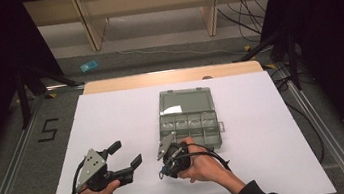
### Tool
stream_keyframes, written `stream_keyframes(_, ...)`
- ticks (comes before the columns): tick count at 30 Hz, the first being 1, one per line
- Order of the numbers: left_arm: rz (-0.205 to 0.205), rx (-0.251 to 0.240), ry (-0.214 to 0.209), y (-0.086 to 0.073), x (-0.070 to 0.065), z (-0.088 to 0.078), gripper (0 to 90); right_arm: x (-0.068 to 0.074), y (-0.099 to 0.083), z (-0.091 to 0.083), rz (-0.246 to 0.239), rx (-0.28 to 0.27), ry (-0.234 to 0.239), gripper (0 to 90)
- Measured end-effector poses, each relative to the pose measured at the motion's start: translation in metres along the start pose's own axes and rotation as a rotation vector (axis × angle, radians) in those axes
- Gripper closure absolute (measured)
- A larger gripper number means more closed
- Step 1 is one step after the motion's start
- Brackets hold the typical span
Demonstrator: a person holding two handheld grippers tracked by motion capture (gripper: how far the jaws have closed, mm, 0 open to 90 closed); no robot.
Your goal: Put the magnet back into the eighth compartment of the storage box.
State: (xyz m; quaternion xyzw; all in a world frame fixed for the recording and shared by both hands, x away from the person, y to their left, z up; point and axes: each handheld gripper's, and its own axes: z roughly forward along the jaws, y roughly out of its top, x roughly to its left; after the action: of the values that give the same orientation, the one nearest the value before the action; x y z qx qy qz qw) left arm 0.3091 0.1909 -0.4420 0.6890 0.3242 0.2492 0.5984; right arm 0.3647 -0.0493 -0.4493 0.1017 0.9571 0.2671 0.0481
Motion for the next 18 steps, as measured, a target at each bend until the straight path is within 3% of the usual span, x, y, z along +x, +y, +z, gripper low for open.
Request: stream_keyframes(18, -0.005, 0.003, -0.007, 0.000, -0.002, 0.003, 16.1, -0.022, -0.020, -0.040, 0.069, -0.039, -0.075, 62.6)
